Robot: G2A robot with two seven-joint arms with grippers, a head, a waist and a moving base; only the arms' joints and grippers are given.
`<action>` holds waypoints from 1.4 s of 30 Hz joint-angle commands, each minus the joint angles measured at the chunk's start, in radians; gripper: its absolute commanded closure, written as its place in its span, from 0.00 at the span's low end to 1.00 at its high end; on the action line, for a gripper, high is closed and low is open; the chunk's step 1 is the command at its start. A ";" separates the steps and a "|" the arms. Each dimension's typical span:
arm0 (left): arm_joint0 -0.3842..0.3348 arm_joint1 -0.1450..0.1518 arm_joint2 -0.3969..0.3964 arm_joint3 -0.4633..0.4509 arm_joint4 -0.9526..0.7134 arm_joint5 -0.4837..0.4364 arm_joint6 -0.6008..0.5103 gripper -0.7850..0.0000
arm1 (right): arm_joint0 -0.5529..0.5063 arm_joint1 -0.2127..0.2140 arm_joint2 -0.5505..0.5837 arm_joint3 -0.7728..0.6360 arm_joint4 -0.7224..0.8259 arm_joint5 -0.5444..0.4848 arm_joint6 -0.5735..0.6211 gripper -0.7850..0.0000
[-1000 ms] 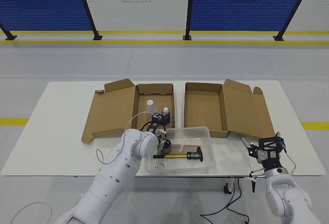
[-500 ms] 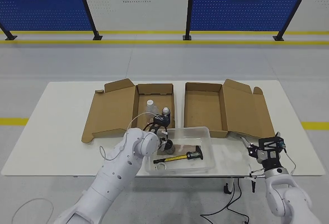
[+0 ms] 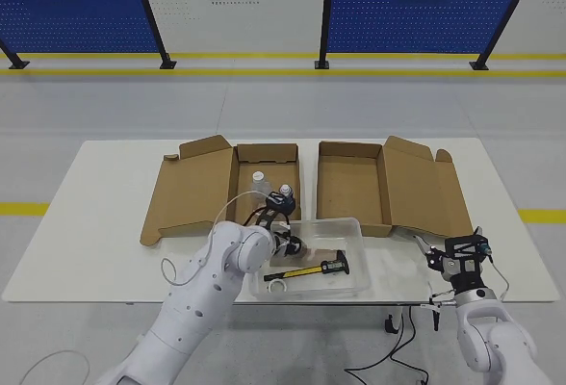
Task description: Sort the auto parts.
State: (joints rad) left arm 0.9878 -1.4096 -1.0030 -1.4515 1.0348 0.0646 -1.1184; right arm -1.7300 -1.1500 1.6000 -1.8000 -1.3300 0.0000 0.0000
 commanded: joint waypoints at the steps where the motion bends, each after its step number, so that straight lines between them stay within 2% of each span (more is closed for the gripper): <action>1: 0.016 0.004 -0.008 -0.038 -0.006 -0.007 -0.005 1.00 | 0.000 0.000 0.000 0.000 0.000 0.000 0.000 0.00; 4: 0.037 0.007 -0.029 -0.108 -0.066 -0.030 -0.012 1.00 | 0.000 0.000 0.000 0.000 0.000 0.000 0.000 0.00; 12: 0.069 0.021 -0.048 -0.295 -0.072 -0.065 -0.082 1.00 | 0.000 0.000 0.000 0.000 0.000 0.000 0.000 0.00; 18: 0.083 0.032 -0.061 -0.396 -0.072 -0.082 -0.134 1.00 | 0.000 0.000 0.000 0.000 0.000 0.000 0.000 0.00; 30: 0.097 0.045 -0.070 -0.408 -0.019 -0.068 -0.133 1.00 | 0.000 0.000 0.000 0.000 0.000 0.000 0.000 0.00; 42: 0.143 0.075 -0.207 -0.443 0.150 -0.006 -0.130 1.00 | 0.000 0.000 0.000 0.000 0.000 0.000 0.000 0.00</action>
State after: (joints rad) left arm 1.1265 -1.3370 -1.1957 -1.8929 1.1690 0.0516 -1.2514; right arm -1.7300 -1.1500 1.6000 -1.8000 -1.3300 0.0000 0.0000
